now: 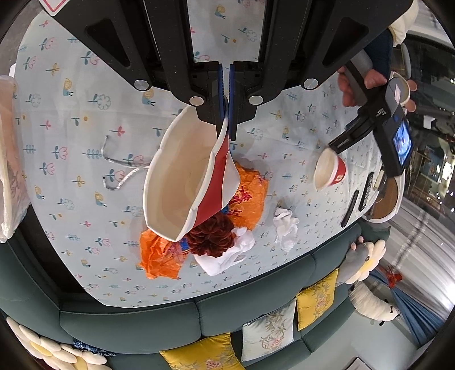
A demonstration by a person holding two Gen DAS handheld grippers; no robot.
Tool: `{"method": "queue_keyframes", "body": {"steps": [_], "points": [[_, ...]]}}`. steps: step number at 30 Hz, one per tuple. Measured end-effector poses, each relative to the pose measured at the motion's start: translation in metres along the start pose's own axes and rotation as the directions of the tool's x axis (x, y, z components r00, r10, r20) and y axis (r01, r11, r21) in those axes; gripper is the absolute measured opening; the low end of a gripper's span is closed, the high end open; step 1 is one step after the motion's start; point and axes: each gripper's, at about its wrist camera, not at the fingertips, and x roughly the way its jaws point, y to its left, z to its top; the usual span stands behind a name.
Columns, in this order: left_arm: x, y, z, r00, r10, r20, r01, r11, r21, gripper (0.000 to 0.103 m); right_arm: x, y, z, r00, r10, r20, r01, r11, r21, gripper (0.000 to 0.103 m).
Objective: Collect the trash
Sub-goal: 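Grasp the small red paper cup with left gripper while right holds large cup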
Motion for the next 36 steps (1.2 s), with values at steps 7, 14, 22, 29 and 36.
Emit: {"method": "queue_keyframes", "body": {"steps": [7, 14, 22, 29, 36], "points": [[-0.016, -0.009, -0.006, 0.993, -0.096, 0.070, 0.091, 0.993, 0.080, 0.064, 0.009, 0.016, 0.000, 1.000, 0.019, -0.010, -0.019, 1.000, -0.018, 0.003], [0.001, -0.020, 0.004, 0.986, -0.100, 0.137, 0.081, 0.987, 0.139, 0.059, 0.012, 0.020, 0.001, 1.000, 0.012, -0.016, -0.012, 0.999, -0.033, 0.003], [0.009, -0.011, 0.008, 0.982, -0.143, 0.122, 0.124, 0.981, 0.146, 0.011, 0.019, 0.027, 0.000, 1.000, 0.005, -0.025, -0.006, 0.999, -0.042, 0.003], [-0.035, -0.019, -0.002, 0.962, -0.234, 0.137, 0.201, 0.954, 0.223, 0.006, 0.011, 0.035, -0.001, 1.000, 0.011, -0.004, -0.011, 0.999, -0.035, 0.003], [-0.081, -0.033, -0.017, 0.937, -0.326, 0.123, 0.283, 0.919, 0.275, 0.005, -0.015, 0.040, -0.001, 0.999, 0.022, 0.039, -0.021, 0.999, -0.026, 0.003]]}}
